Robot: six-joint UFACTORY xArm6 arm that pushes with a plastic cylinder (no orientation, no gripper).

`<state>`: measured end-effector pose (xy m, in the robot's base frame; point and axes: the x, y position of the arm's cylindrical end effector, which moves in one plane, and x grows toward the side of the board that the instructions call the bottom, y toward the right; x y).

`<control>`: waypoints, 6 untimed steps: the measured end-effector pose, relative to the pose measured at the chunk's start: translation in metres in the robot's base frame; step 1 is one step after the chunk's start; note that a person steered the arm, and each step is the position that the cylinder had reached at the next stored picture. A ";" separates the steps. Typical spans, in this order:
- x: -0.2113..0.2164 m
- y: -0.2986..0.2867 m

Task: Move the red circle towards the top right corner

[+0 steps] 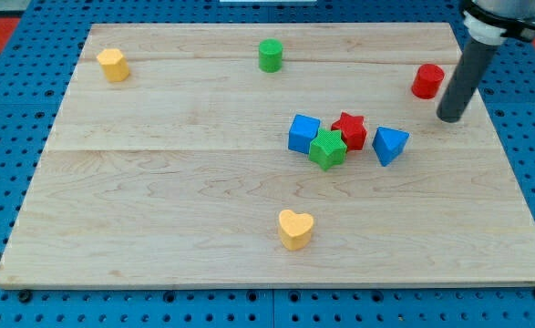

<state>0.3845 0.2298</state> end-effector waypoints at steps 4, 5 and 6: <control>-0.095 -0.027; -0.089 -0.027; -0.049 -0.022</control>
